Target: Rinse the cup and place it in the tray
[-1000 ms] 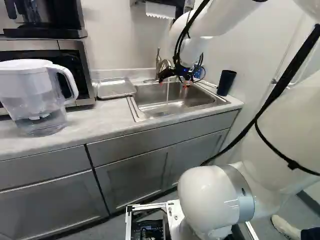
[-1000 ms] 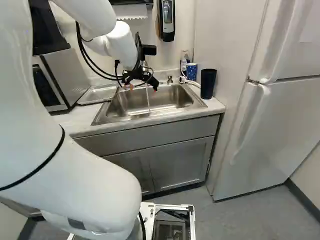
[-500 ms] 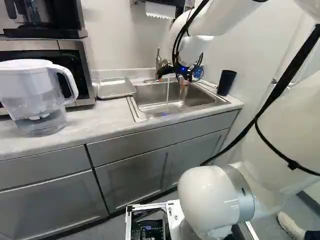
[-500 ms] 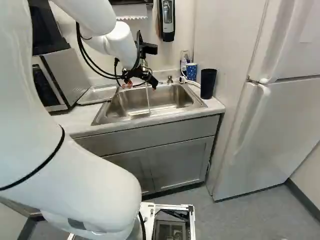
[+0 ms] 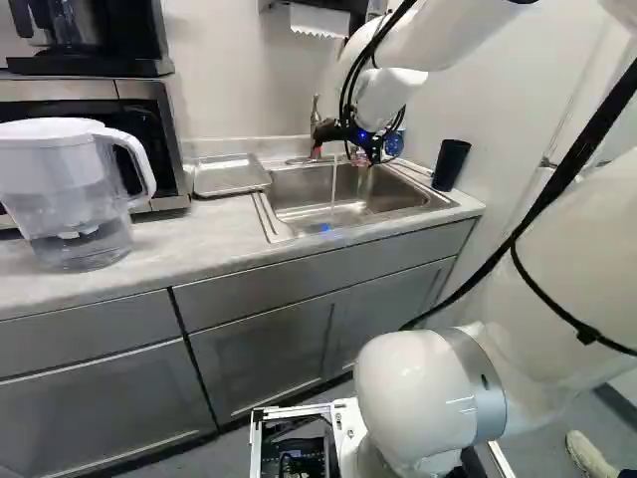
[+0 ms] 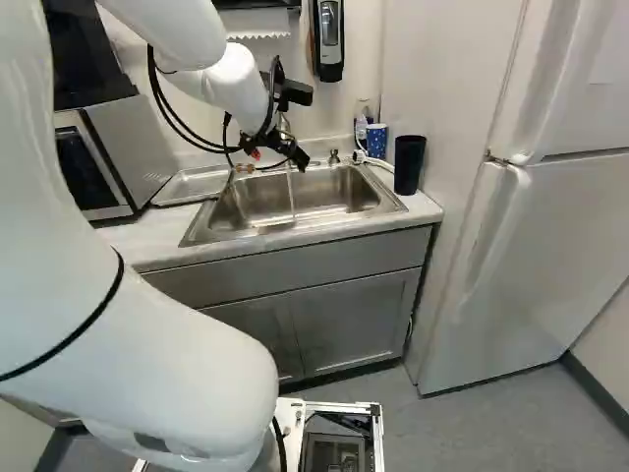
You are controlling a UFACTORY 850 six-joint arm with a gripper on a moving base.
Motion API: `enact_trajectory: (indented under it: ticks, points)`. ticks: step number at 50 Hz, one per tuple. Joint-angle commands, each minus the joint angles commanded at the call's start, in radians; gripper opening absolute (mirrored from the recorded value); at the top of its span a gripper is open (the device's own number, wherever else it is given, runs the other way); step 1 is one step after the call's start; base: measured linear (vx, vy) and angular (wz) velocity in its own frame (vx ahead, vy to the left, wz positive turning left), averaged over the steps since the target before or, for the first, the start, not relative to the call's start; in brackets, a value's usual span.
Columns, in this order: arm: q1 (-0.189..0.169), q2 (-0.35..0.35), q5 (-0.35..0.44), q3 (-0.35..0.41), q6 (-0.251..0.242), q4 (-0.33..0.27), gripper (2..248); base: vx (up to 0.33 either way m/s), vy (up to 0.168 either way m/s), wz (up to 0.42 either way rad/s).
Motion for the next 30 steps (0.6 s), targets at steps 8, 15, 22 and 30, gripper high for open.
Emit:
enact_trajectory:
  ticks: [8, 15, 22, 30]
  points:
    - [0.0, 0.007, 0.025, 0.007, 0.0, 0.034, 247, 0.0, 0.0, 0.0]
    - [0.0, 0.01, 0.048, 0.009, 0.0, 0.065, 247, 0.0, 0.0, 0.0]
    - [0.0, 0.013, 0.07, 0.011, 0.0, 0.095, 247, 0.0, 0.0, 0.0]
    - [0.0, 0.015, 0.096, 0.014, -0.049, 0.13, 247, 0.0, 0.0, 0.0]
